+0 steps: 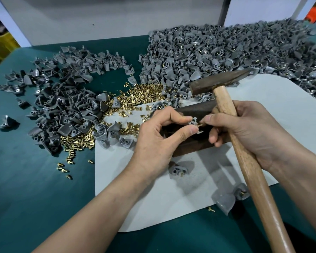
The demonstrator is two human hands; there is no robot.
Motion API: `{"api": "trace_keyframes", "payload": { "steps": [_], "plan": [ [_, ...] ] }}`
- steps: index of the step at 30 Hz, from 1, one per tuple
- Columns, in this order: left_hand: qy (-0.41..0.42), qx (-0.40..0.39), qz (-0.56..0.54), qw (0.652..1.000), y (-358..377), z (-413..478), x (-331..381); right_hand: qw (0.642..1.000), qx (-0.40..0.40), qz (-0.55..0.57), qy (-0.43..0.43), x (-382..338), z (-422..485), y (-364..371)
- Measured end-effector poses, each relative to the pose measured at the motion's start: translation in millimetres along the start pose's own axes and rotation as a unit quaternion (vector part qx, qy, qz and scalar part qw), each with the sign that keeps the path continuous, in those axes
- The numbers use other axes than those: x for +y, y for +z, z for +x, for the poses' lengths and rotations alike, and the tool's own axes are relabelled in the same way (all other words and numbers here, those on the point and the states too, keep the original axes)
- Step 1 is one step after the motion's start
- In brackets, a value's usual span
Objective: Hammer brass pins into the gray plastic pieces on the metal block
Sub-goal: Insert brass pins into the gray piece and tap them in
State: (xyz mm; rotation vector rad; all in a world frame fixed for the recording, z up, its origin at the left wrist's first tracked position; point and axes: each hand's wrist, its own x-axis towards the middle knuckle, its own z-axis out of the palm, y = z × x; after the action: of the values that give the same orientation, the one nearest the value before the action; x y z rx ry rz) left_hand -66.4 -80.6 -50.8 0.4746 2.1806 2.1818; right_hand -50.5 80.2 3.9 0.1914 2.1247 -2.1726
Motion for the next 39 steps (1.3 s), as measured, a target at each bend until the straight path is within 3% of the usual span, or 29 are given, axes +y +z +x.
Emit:
{"api": "trace_keyframes", "payload": {
  "steps": [14,39],
  "plan": [
    [0.005,0.024,-0.006,1.0,1.8,0.1,2.6,1.0,-0.012,-0.008,-0.006,2.6,1.8,-2.4],
    [0.01,0.0,0.022,1.0,0.7,0.3,5.4,1.0,-0.019,-0.018,0.0,-0.4,0.7,-0.5]
  ]
}}
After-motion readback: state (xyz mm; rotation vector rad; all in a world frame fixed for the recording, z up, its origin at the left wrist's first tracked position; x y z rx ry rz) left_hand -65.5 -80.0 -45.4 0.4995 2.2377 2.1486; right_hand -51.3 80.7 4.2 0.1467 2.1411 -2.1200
